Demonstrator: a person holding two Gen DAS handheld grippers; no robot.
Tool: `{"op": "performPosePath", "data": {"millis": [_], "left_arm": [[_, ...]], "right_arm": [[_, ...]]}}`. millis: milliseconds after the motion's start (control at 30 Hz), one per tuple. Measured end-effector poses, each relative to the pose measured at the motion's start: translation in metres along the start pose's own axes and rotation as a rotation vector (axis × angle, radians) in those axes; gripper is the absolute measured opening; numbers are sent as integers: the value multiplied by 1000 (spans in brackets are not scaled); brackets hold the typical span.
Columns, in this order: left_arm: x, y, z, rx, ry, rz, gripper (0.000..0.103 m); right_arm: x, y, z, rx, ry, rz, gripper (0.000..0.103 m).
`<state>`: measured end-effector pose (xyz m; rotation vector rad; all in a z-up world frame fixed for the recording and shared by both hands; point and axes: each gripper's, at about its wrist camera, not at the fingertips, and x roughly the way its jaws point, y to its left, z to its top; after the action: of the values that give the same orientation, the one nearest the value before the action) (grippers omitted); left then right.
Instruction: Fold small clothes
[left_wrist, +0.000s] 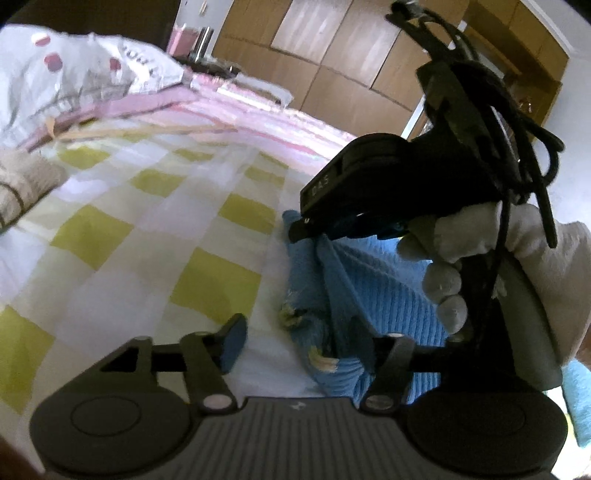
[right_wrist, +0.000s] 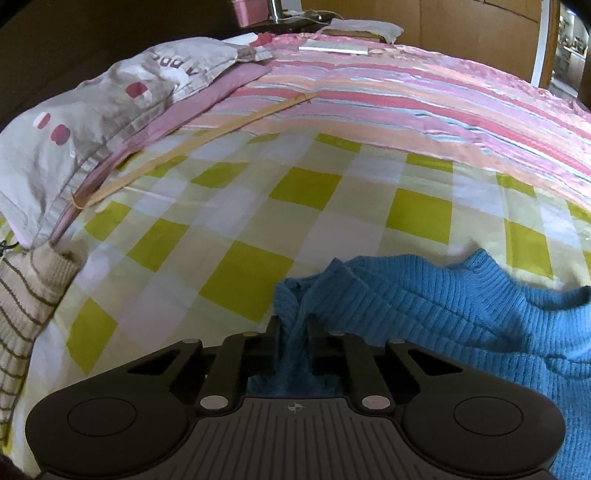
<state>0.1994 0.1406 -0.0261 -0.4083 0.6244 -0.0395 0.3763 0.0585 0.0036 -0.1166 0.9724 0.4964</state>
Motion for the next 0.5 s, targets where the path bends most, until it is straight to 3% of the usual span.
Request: {"op": "performPosePath", "data": {"millis": [100,300,500], "left_arm": [[-2,-3,-3,16,-21,1,81],[-12,-8,-5,9,-60,-63,86],[6,-8,-10,34,-20,5,88]], "right_arm": [[-8,-2,1,4,-12,10,11],[-19,-8,5,15,-22,22,11],[-24,-8,4,20,-26,36,11]]}}
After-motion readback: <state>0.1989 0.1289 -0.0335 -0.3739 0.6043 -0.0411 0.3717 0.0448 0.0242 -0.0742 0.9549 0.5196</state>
